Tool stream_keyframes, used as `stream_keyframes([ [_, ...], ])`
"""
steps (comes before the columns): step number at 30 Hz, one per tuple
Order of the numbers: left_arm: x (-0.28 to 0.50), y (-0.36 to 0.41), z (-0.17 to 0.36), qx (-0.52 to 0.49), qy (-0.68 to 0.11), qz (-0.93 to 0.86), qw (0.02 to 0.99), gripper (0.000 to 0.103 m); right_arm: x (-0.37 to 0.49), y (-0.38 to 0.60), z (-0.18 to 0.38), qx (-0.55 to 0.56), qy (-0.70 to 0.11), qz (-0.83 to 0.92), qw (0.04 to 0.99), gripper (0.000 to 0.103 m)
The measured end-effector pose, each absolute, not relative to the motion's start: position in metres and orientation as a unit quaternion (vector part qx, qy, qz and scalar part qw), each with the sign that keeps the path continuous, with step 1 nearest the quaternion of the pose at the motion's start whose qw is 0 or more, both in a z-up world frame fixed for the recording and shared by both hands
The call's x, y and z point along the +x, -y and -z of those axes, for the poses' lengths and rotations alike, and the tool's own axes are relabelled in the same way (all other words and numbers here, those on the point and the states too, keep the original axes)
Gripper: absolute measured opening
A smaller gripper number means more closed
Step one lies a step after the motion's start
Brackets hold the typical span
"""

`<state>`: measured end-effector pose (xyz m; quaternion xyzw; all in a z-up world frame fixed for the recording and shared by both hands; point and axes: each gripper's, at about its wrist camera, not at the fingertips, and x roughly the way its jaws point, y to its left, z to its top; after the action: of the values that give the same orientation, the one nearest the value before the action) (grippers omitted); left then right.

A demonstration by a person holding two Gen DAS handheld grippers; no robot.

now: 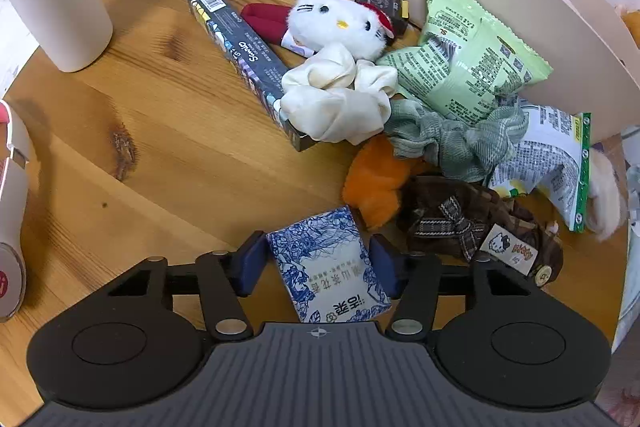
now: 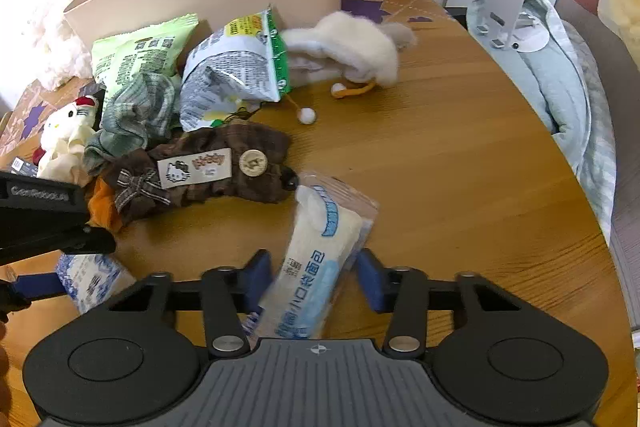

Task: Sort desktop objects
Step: 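Grasp the blue tissue box with the left tool while the right grasps the bread bag, then lift the tissue box with the left tool while the right carries the bread bag into the bin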

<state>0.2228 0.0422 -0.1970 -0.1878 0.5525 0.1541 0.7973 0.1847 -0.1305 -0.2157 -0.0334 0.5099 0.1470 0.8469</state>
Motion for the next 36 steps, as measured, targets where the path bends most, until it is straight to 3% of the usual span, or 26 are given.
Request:
stream_keyframes([
  [1, 0.221, -0.043, 0.197, -0.183, -0.552, -0.152, 0.799, 0.055, 0.185, 0.132, 0.216, -0.034, -0.509, -0.149, 0.847, 0.043],
  [3, 0.222, -0.043, 0.197, -0.175, -0.549, -0.148, 0.803, 0.055, 0.184, 0.134, 0.216, -0.033, -0.507, -0.154, 0.847, 0.030],
  [18, 0.193, -0.053, 0.194, -0.172, -0.532, -0.126, 0.820, 0.052, 0.174, 0.151, 0.206, -0.024, -0.490, -0.184, 0.852, 0.025],
  [36, 0.221, -0.073, 0.125, -0.124, -0.450, -0.077, 0.881, 0.052, 0.220, 0.170, 0.132, 0.002, -0.402, -0.215, 0.890, 0.025],
])
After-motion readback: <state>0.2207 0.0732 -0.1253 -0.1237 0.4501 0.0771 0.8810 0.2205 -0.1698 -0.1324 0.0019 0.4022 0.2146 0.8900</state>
